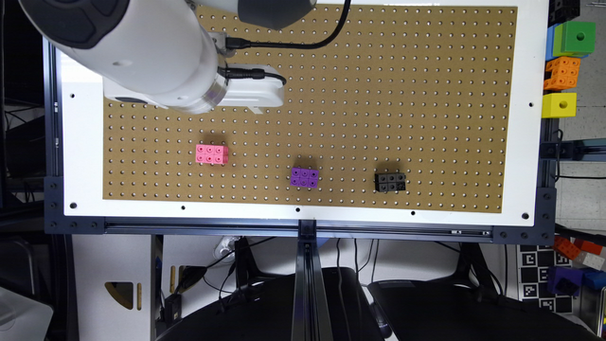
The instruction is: Pick up pink block.
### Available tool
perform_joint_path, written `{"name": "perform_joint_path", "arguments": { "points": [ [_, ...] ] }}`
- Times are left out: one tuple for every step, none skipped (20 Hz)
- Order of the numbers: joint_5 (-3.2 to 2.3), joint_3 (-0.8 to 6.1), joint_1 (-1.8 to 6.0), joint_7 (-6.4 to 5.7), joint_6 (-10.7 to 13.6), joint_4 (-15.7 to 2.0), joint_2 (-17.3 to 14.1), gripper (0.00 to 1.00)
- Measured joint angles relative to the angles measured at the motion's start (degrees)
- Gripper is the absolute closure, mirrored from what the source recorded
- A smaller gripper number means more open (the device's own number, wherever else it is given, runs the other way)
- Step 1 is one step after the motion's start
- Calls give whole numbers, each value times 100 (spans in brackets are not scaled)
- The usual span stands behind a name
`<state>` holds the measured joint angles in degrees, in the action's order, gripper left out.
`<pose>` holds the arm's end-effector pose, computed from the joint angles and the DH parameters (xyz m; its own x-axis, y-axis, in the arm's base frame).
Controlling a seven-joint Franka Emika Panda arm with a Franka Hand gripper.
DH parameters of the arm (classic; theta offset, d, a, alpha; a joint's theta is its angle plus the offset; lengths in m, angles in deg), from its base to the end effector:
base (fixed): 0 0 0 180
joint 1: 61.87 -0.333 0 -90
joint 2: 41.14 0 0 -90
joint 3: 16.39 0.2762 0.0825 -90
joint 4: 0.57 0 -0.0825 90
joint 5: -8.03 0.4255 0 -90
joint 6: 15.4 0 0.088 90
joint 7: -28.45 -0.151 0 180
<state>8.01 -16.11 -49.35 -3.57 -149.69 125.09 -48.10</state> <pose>0.5636 -0.1222 0.2214 0.7160 -0.6977 0.0245 -0.6976 -0.7164 -0.0157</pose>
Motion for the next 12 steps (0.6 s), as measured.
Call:
{"name": "perform_joint_path", "arguments": {
  "points": [
    [0, 0, 0, 0, 0, 1, 0, 0],
    [0, 0, 0, 1, -1, -1, 0, 0],
    [0, 0, 2, -2, 0, 3, 0, 0],
    [0, -1, 13, -2, 0, 5, -1, 0],
    [0, -1, 25, -2, -3, 5, -1, 0],
    [-5, -2, 51, -1, -9, 4, -2, 0],
    [-17, -2, 94, 7, -16, -3, -4, 0],
    [-27, -2, 147, 29, -23, -19, -10, 0],
    [-29, -2, 195, 60, -27, -42, -23, 0],
    [-29, -2, 245, 92, -29, -81, -45, 0],
    [-29, -2, 282, 117, -29, -126, -72, 0],
    [-29, -2, 312, 140, -29, -196, -120, 0]
  ]
}}
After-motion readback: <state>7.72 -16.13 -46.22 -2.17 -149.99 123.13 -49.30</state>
